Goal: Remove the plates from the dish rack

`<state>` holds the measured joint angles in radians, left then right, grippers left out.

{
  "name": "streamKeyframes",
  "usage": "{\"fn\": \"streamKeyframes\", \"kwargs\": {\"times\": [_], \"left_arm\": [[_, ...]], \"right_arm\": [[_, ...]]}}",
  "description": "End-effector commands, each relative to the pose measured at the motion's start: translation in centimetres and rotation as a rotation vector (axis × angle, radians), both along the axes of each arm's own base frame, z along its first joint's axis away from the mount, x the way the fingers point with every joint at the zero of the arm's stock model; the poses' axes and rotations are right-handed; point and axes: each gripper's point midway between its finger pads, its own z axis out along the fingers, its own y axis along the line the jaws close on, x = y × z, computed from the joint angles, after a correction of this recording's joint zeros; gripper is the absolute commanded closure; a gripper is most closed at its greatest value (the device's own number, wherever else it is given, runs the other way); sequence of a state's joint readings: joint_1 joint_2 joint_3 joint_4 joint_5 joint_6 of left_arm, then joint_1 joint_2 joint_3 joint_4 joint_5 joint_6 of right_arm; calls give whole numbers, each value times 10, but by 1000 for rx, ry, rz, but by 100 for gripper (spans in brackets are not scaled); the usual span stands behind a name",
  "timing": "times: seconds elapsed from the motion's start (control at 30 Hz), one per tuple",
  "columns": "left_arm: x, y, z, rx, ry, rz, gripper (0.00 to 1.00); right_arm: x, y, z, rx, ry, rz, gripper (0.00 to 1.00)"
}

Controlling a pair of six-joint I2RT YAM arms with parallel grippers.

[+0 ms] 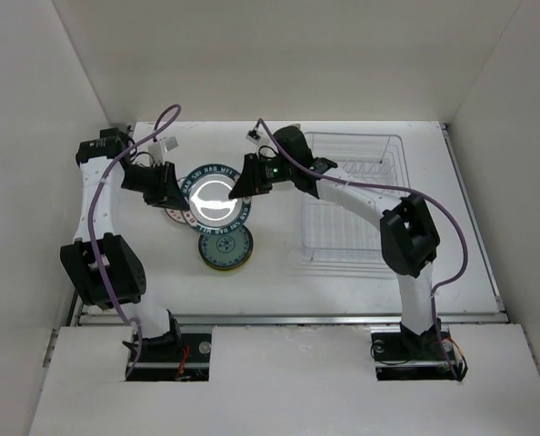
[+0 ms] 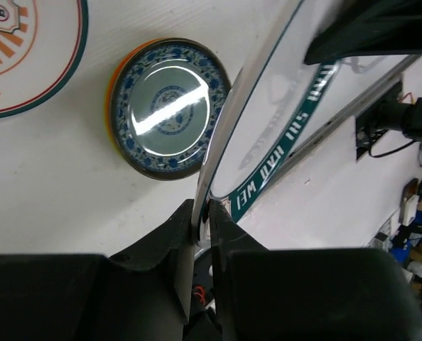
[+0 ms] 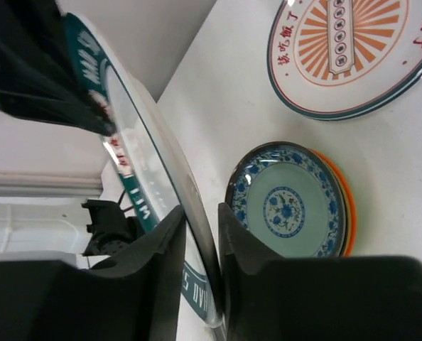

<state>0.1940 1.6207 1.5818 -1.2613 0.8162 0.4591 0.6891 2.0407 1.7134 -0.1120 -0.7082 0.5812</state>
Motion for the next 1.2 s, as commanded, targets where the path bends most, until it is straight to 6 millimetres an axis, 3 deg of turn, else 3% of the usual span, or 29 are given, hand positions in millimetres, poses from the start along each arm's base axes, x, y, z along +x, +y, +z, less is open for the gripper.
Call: {"fn": "streamKeyframes", "kwargs": {"times": [0.0, 0.03, 0.1, 0.13, 0.33, 0.47, 0.5, 0.57, 0.6, 0.73, 0.77, 0.9, 0.93, 1.0, 1.07, 1.13, 1.17], "left_arm": [[-18, -47, 55, -305, 19, -53, 100], [-15, -45, 52, -320, 44, -39, 100], [-18, -46, 52, -339, 69, -50, 100], [-15, -44, 52, -353, 82, -45, 100], [-18, -40, 52, -389, 118, -55, 100], [-18, -32, 51, -410, 129, -26, 100], [-16, -26, 51, -411, 125, -5, 100], [-13, -19, 49, -401, 125, 20, 100], [-11, -15, 46, -384, 128, 38, 100], [-1, 12, 4, -211, 176, 167, 100], [4, 16, 0, -185, 138, 173, 100], [15, 26, -8, -162, 100, 236, 100], [18, 26, -5, -168, 101, 265, 100], [33, 45, -8, -113, 59, 329, 100], [45, 57, -12, -78, 58, 413, 100], [62, 78, -21, -1, 22, 488, 100], [66, 83, -23, 21, 14, 510, 100]], "right_arm": [[-8, 25, -4, 7, -17, 22, 70], [-7, 26, 0, 14, -25, 21, 58], [-6, 25, 0, 4, -21, 12, 53], [-5, 26, -5, -2, -14, 12, 46], [-4, 25, -7, -11, -10, 2, 39], [5, 19, -3, -25, -18, -40, 20], [7, 19, -3, -29, -21, -51, 7], [16, 9, 7, -47, -49, -110, 0], [22, 3, 10, -56, -56, -143, 0], [40, -17, 29, -118, -142, -284, 0], [53, -24, 42, -129, -177, -361, 0], [69, -57, 61, -213, -243, -538, 0], [68, -65, 75, -204, -264, -570, 0], [68, -79, 89, -203, -292, -630, 0], [60, -89, 113, -178, -331, -640, 0], [52, -96, 117, -177, -332, -640, 0], [45, -102, 133, -157, -354, -642, 0]]}}
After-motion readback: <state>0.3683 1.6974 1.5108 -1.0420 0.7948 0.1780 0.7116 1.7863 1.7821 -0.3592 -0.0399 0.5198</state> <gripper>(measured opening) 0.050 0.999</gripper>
